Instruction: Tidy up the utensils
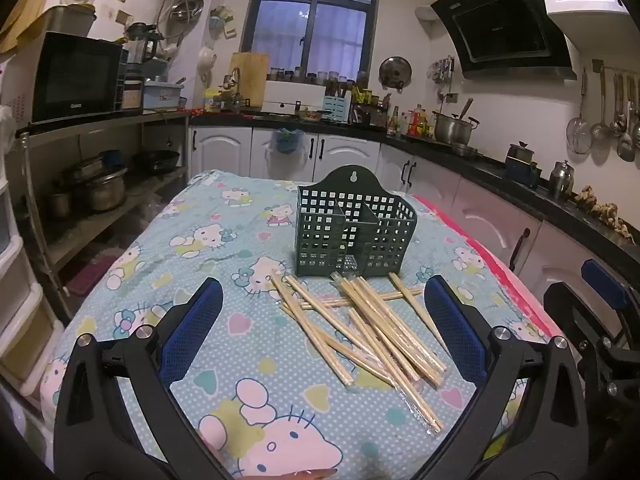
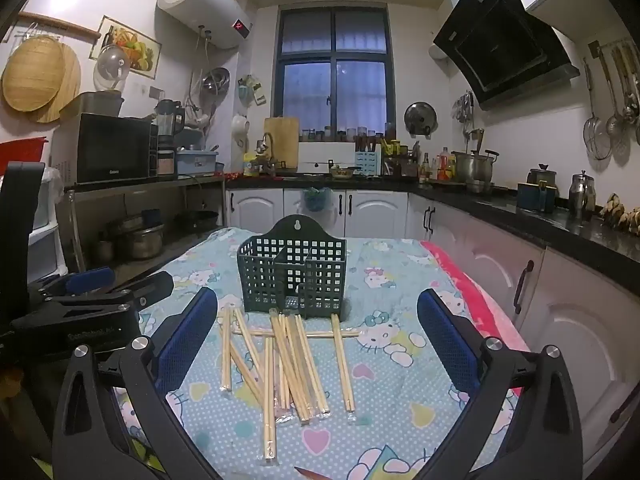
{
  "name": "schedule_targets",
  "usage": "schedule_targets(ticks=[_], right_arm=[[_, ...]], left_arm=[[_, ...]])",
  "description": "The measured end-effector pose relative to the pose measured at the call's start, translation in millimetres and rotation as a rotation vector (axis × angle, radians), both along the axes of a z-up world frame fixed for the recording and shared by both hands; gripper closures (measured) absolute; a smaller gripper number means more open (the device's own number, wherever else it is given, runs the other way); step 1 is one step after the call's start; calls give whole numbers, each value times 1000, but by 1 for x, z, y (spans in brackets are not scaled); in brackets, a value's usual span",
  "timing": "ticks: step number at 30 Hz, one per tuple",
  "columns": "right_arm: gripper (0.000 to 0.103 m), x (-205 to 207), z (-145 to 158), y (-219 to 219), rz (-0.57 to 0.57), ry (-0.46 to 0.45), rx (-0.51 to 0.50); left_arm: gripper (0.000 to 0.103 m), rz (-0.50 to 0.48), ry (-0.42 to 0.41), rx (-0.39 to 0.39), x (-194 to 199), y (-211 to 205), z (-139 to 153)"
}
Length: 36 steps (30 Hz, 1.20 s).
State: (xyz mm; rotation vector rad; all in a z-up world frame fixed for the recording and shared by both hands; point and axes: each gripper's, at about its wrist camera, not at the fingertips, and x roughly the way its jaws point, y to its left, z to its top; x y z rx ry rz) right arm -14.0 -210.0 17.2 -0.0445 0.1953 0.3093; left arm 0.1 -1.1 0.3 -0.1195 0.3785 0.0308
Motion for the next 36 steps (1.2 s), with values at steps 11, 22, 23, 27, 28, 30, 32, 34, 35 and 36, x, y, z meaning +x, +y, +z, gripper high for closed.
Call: schedule_targets(ticks=[11,22,23,27,28,30,32,34,35,36], right_arm=[[6,0,0,1,-7,22,-20],[6,6,-2,-4,-17,17,-13],[6,4,-1,-5,-18,18,-11],[6,4,1,-5,-33,17,-5],[6,5,1,-5,-35,19,-5],[6,4,1,-6,-43,20,-7],[6,3,1,-6,-47,19,-5],[6,3,1,-6,-50,17,-3],[6,3,1,-6,-50,16,-4],[6,3,1,-7,-49,16,-4]], left_arm=[[10,-6,1,-17,1,1,0],[10,-5,1,-21,3,2,1],[10,-4,1,-22,4,2,2],[10,-6,0,-23,0,0,-2],[10,-4,0,-21,0,0,-2],[10,-5,0,-23,0,0,-2],[10,-4,-2,-22,0,0,-2],[10,-4,-3,-22,1,0,-1],[10,-5,-2,-21,2,0,-1],[10,-5,-3,-23,1,1,-1]])
